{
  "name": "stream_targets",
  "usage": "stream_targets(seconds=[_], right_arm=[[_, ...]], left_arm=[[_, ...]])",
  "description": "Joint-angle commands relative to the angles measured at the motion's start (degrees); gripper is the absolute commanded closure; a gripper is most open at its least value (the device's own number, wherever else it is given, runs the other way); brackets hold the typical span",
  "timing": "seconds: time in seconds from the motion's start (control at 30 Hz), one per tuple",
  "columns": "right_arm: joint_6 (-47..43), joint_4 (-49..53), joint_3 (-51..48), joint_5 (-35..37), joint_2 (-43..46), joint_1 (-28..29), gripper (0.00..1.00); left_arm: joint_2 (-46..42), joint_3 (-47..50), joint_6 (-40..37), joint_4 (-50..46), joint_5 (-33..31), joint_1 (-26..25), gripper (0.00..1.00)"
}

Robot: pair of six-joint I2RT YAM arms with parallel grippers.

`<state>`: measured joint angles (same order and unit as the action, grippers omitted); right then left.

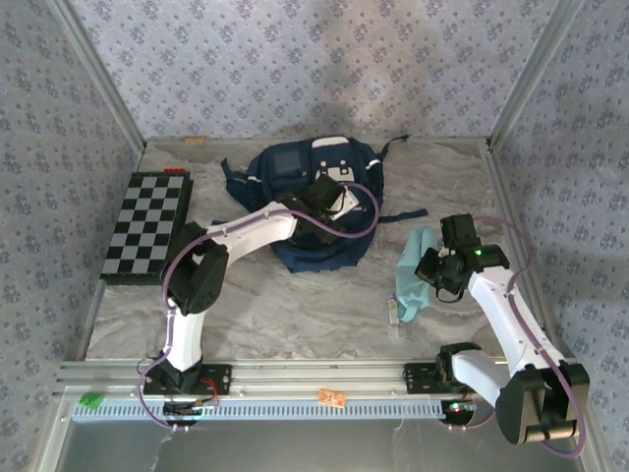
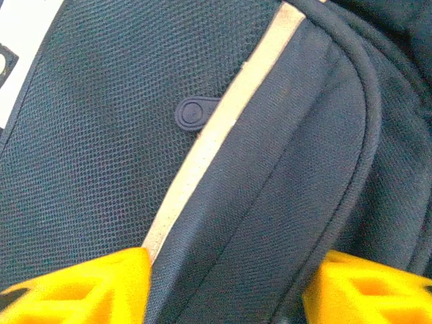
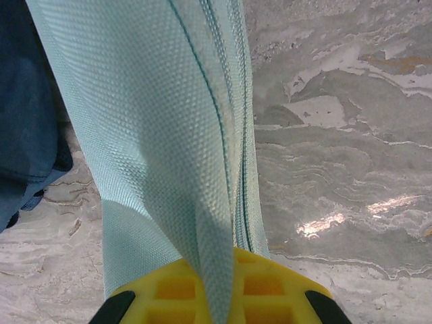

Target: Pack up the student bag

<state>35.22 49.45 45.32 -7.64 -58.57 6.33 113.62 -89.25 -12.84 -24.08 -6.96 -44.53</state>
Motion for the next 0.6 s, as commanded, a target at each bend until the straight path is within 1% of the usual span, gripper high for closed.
stream_targets(seconds=[0.0,0.07,0.1,0.23,0.3,0.33,0.47,0.57], right_arm=[[-1.08,-0.05,2.39,-1.15,0.12,-0.44,1.00],[-1.20,0.18,2.72,-1.26,0.01,-0.60,1.00],[-1.30,0.29,2.87,-1.24,0.03,-0.55,1.00],[-1.88,1.18,3.75,-1.67,0.03,-0.79,1.00],[-2.37,1.86,4.48,-1.66,0.17,-0.88,1.00],[-2.84,2.10,4.79,-2.07,0.31,-0.88,1.00],[-5.32,0.95,6.53,-4.28,0.22,-0.94,1.00],[-7.22,-0.91,7.61,-9.69,-0.38,-0.26,1.00]], left_arm=[[1.87,-2.77,-0.93,0.75,0.70,1.36,0.51],[2.83,-3.14,-1.48,0.64,0.56,1.29,0.54],[3.30,-3.43,-1.64,0.63,0.32,1.29,0.58],[3.30,-4.20,-1.75,1.01,0.64,1.29,0.85],[2.69,-5.32,-1.58,0.01,1.09,1.24,0.97],[2.21,-6.05,-1.14,-0.37,0.44,1.12,1.00],[0.40,-11.21,2.50,-4.57,-1.90,0.87,1.00],[-1.38,-14.82,4.91,-8.00,-2.13,0.43,1.00]])
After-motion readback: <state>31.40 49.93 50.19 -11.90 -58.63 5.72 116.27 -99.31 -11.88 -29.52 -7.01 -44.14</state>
